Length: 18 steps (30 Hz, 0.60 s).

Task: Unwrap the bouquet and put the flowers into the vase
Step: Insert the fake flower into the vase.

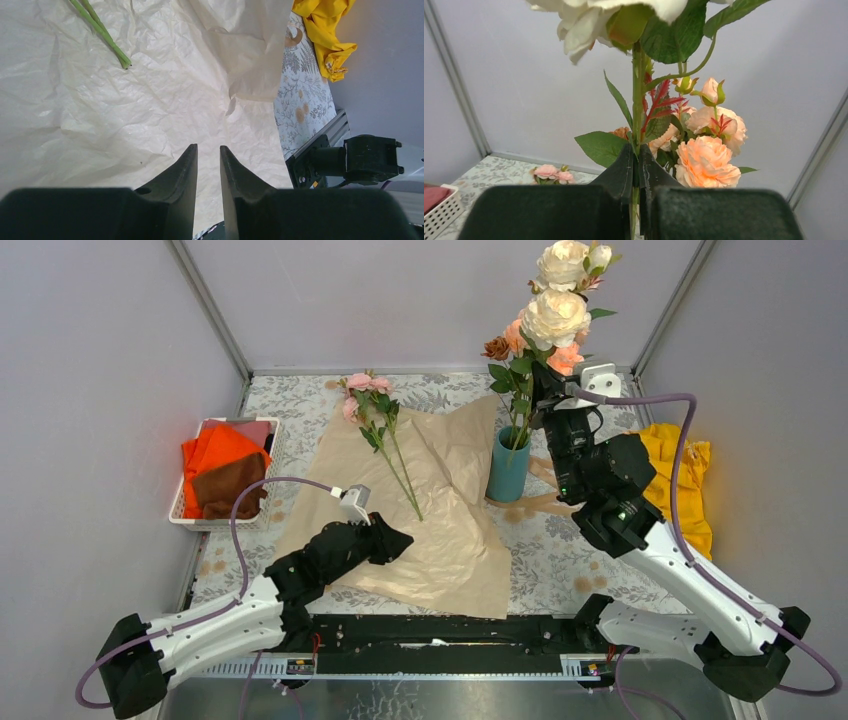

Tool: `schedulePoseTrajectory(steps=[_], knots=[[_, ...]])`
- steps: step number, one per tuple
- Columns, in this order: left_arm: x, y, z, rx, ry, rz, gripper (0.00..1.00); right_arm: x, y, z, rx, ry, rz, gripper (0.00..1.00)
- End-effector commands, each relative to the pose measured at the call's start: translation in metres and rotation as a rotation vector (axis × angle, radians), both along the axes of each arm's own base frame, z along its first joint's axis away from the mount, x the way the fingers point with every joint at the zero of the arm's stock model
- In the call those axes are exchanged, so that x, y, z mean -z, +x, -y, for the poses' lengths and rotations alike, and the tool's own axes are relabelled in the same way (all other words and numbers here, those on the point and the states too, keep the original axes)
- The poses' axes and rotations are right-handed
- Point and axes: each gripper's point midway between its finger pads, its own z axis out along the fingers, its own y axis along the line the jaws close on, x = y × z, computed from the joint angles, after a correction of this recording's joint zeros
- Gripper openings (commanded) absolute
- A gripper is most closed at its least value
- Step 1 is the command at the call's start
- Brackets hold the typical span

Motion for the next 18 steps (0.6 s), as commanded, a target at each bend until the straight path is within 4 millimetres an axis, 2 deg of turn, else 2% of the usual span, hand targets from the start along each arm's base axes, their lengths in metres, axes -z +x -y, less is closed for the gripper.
schedulePoseTrajectory(steps=[1,9,12,18], knots=[[-0.011,0.003,0.001,-0.012,-0.032,0.033,0.29,-0.055,-0.010,0.025,0.074,0.108,0.132,0.00],[-0.009,0.003,-0.001,-0.019,-0.028,0.032,0.29,-0.080,-0.008,0.026,0.107,0.093,0.184,0.00],[-0.009,0.003,-0.003,-0.024,-0.027,0.032,0.29,-0.082,-0.006,0.025,0.116,0.082,0.191,0.00],[-0.008,0.002,-0.004,-0.027,-0.029,0.031,0.29,-0.074,0.001,0.022,0.136,0.067,0.181,0.00]])
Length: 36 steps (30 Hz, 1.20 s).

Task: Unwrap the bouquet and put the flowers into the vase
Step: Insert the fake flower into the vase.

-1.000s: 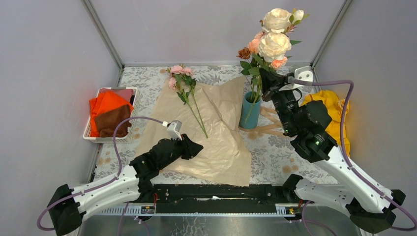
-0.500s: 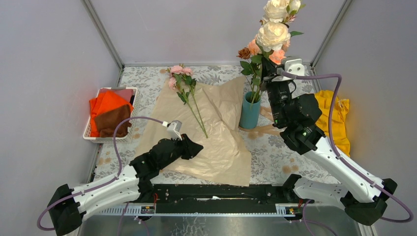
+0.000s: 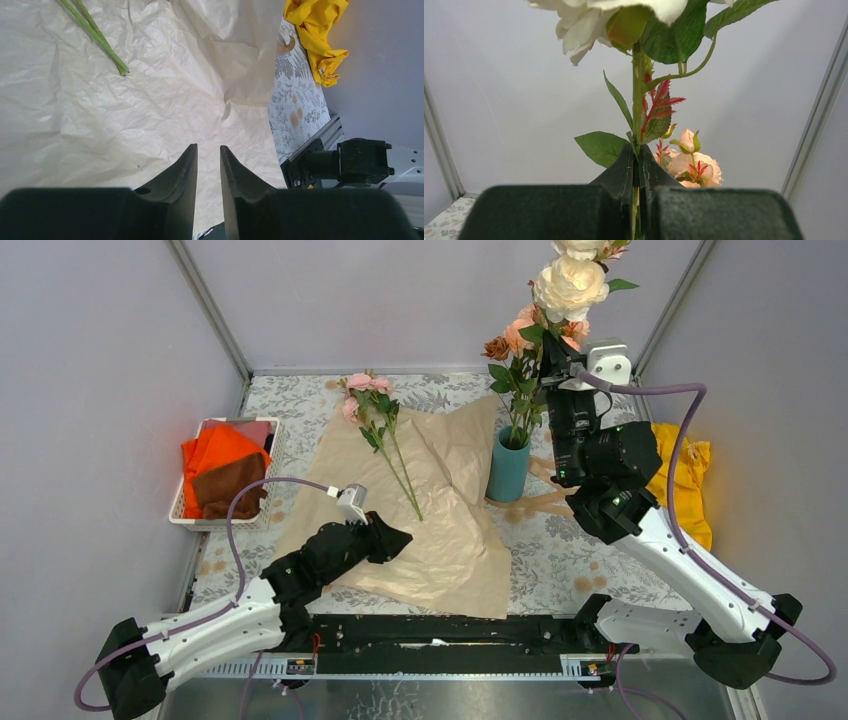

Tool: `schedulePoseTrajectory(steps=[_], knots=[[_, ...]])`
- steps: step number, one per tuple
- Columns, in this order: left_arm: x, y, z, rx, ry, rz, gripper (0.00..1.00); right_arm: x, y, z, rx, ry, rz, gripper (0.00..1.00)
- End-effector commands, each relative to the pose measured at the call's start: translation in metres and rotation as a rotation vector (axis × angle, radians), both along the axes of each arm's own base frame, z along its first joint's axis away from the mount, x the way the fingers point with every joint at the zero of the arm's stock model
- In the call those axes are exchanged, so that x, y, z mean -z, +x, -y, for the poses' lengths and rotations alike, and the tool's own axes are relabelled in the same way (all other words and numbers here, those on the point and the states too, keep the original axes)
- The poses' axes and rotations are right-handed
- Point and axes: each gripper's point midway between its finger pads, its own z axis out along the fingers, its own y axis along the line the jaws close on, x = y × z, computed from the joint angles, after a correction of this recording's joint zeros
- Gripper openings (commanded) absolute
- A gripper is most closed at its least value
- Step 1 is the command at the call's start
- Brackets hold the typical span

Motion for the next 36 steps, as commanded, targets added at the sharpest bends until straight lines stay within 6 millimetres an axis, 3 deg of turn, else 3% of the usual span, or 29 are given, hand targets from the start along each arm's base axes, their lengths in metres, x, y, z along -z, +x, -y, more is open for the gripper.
schedulePoseTrajectory(steps=[1,14,27,36], knots=[[0.000,0.001,-0.002,-0.018,-0.006,0.010,0.29,-0.020,-0.005,0.014,0.041,0.058,0.056,0.00],[0.002,0.002,-0.003,-0.021,-0.004,0.007,0.29,-0.001,0.005,0.010,0.063,0.046,0.029,0.00],[0.003,0.001,-0.005,-0.026,-0.003,0.006,0.29,0.029,0.029,-0.002,0.039,0.027,-0.032,0.00],[0.005,0.001,-0.006,-0.030,0.001,0.005,0.29,0.047,0.042,0.001,0.042,0.029,-0.075,0.00]])
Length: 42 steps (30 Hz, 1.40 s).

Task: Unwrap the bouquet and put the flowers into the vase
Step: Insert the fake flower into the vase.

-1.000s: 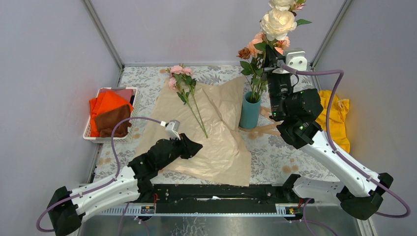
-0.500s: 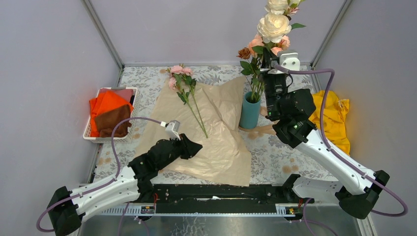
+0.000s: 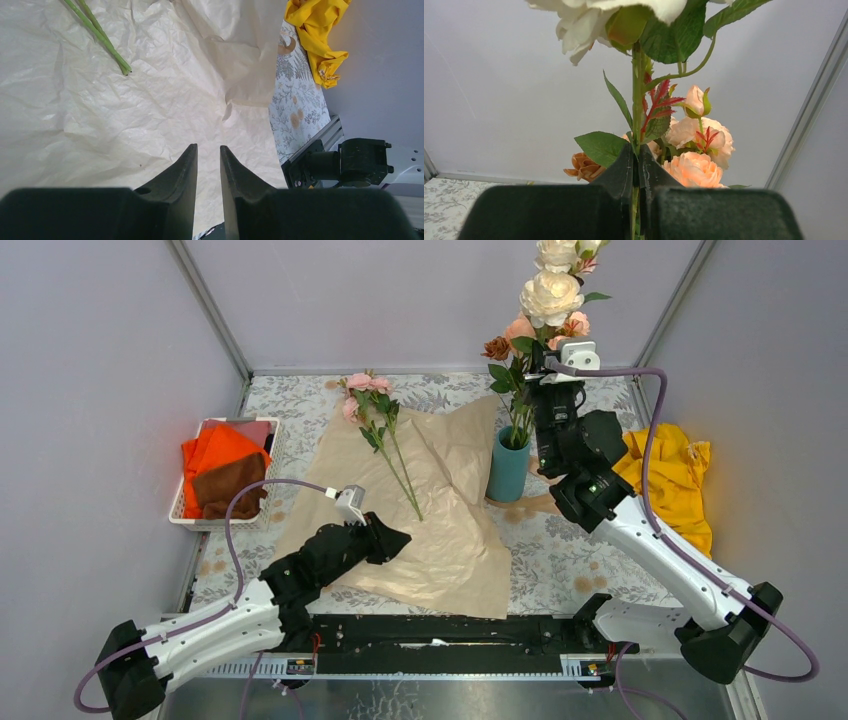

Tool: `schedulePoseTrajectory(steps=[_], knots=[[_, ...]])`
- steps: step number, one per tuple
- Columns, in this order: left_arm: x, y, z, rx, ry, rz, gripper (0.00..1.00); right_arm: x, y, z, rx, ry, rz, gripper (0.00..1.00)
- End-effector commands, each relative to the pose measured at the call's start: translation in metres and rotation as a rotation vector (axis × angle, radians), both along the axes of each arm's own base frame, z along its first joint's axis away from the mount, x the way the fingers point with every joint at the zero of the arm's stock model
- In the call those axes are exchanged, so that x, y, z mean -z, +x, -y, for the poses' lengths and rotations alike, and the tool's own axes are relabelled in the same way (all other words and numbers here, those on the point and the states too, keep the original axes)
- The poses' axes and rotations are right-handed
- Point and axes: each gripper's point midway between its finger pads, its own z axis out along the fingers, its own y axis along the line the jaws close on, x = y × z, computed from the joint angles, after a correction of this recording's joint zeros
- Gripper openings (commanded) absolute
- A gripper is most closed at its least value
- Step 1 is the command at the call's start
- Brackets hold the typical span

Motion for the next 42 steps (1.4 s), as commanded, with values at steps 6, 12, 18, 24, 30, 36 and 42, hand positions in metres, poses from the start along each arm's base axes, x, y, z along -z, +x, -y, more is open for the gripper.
schedulePoseTrajectory(steps=[6,12,18,24,30,36,42], knots=[[0.005,0.003,0.000,-0.018,0.007,-0.004,0.28,0.005,0.007,0.004,-0.016,0.054,-0.002,0.00],[0.004,0.003,0.000,-0.016,0.008,-0.003,0.29,0.016,0.011,0.006,-0.013,0.058,-0.022,0.00],[0.004,0.003,0.001,-0.015,0.008,-0.003,0.29,0.026,0.011,0.006,-0.024,0.064,-0.042,0.00],[0.005,0.002,0.000,-0.016,0.010,-0.004,0.28,0.038,0.011,0.006,-0.030,0.070,-0.059,0.00],[0.005,0.002,-0.003,-0.023,0.007,-0.002,0.28,0.047,0.012,0.006,-0.034,0.067,-0.077,0.00],[0.006,0.002,-0.003,-0.024,0.008,-0.007,0.28,0.061,0.011,0.005,-0.043,0.070,-0.101,0.00],[0.006,0.002,-0.003,-0.024,0.004,-0.007,0.28,0.070,0.010,0.006,-0.049,0.075,-0.118,0.00]])
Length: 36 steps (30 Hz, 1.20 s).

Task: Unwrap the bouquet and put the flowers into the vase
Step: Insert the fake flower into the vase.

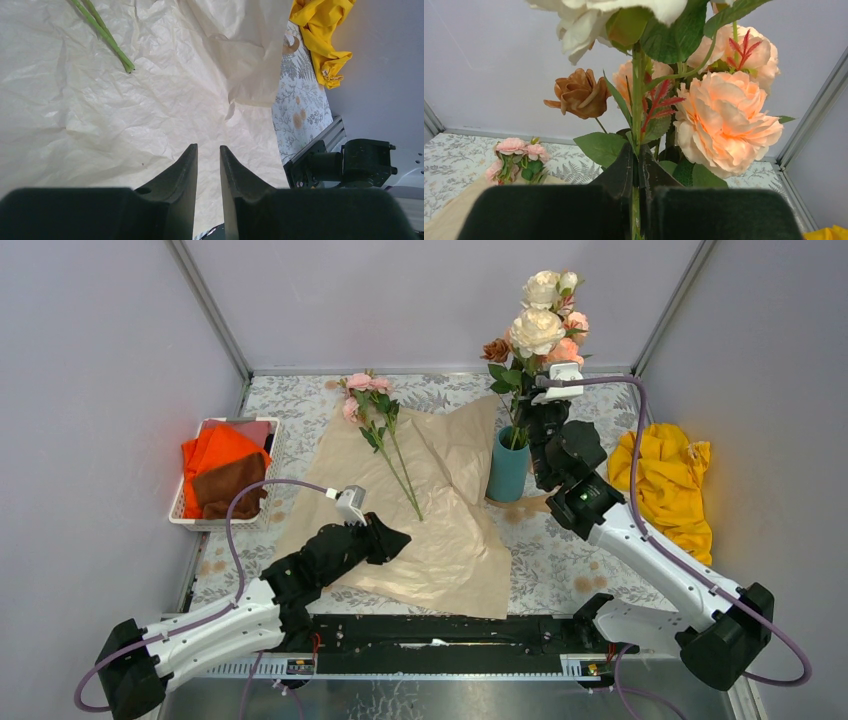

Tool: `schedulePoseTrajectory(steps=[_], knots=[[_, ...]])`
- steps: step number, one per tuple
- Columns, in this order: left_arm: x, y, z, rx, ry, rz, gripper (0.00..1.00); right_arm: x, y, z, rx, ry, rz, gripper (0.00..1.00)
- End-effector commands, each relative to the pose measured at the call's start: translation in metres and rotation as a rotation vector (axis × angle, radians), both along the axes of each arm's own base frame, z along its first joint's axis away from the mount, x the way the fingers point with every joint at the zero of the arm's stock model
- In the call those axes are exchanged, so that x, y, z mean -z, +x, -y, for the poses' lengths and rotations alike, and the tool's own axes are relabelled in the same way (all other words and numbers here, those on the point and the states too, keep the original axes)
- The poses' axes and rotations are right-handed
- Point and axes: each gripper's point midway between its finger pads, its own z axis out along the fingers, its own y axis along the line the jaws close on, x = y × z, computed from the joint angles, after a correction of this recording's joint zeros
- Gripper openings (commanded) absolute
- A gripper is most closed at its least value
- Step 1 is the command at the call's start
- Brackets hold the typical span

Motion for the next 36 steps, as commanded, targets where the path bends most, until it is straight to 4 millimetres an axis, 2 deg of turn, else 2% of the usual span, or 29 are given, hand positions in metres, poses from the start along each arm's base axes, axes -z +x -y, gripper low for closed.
schedulePoseTrajectory(steps=[1,17,36], knots=[[0.003,0.001,-0.002,-0.016,-0.003,0.001,0.28,-0.013,-0.007,0.006,-0.012,0.062,0.041,0.00],[0.005,0.001,-0.001,-0.016,-0.003,-0.002,0.28,0.026,-0.007,0.002,-0.035,0.059,-0.027,0.00],[0.006,0.001,-0.001,-0.016,-0.003,-0.005,0.28,0.058,-0.006,0.002,-0.045,0.056,-0.092,0.02]])
